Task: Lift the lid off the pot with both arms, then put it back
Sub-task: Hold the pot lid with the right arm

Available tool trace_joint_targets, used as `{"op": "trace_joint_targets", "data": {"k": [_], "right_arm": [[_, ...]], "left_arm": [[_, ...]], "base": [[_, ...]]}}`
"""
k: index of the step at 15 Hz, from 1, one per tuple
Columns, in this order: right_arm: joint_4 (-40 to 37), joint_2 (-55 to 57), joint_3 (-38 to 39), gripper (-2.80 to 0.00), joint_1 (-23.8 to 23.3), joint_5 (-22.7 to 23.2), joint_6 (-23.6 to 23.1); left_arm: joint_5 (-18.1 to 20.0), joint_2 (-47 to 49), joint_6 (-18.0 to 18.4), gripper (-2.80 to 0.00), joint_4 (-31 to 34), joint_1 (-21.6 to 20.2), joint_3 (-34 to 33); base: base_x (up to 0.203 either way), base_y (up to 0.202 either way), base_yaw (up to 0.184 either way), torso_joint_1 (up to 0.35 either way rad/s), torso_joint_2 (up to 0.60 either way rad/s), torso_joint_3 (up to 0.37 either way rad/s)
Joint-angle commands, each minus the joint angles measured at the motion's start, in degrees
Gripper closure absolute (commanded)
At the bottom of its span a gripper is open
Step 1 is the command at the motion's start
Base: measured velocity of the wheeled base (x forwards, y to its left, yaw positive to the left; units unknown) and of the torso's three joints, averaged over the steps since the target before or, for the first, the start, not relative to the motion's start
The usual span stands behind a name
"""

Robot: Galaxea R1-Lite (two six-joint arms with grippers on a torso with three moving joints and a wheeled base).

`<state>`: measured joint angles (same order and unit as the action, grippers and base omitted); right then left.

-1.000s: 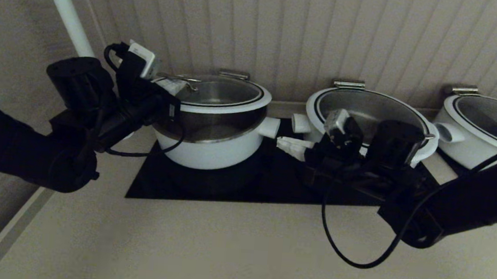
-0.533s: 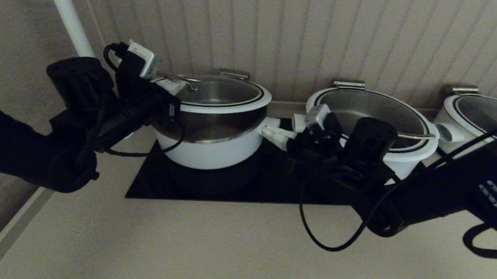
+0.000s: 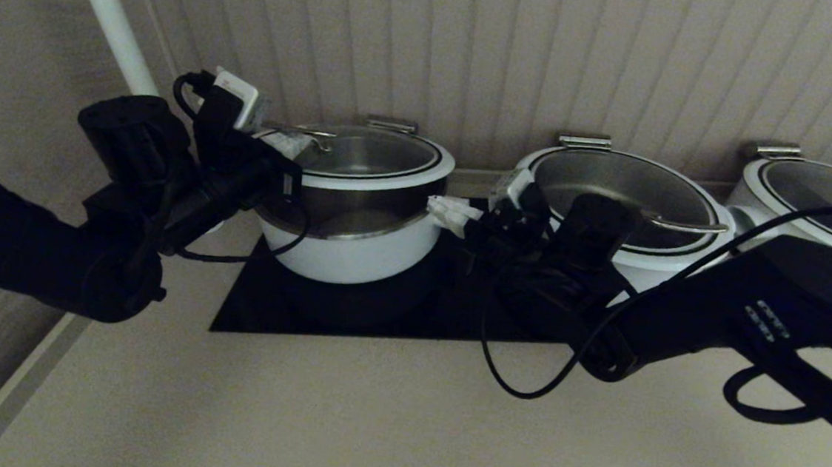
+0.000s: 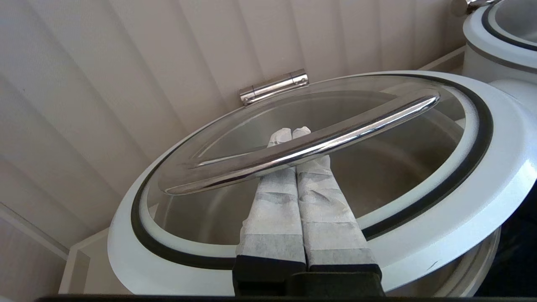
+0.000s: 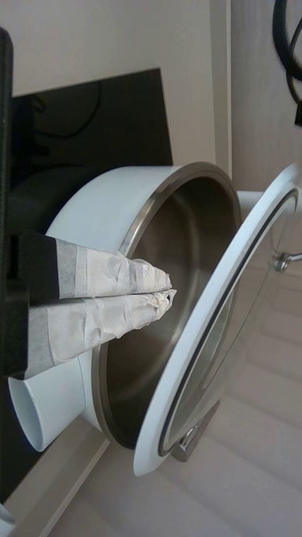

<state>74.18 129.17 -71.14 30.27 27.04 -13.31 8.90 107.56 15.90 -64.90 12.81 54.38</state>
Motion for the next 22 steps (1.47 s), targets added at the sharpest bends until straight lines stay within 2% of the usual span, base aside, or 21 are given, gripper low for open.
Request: {"op": "trace_joint_targets", "data": {"k": [1,5,11,19,22], "right_arm": [[0.7,0.7,-0.1,0.00,0.1,0.1,-0.1],[0.7,2.5,-1.2,0.00,0.5,0.0,-0.1],[-3.0,6.3,-11.7,0.00,0.3,-1.7,-0.1],[-3.2,8.1,-12.3,0.00,0.4,-1.7,-0.1],[-3.6,9.3,-15.2,0.00,0.3,-2.1,-0.1]], "left_arm": [[0.0,0.1,0.1,0.00,-0.4,0.0,0.0],[0.1,0.1,0.1,0.00,-0.4,-0.1,0.0],[0.1,0.1,0.0,0.00,-0.4,-0.1,0.0],[0.1,0.1,0.0,0.00,-0.4,0.0,0.0],[0.1,0.0,0.0,0.00,-0.4,0.0,0.0]], "base": [[0.000,0.000,0.000,0.000,0.00,0.000],[0.000,0.000,0.000,0.000,0.00,0.000],[0.000,0.000,0.000,0.000,0.00,0.000],[0.000,0.000,0.000,0.000,0.00,0.000],[0.000,0.000,0.000,0.000,0.00,0.000]]}}
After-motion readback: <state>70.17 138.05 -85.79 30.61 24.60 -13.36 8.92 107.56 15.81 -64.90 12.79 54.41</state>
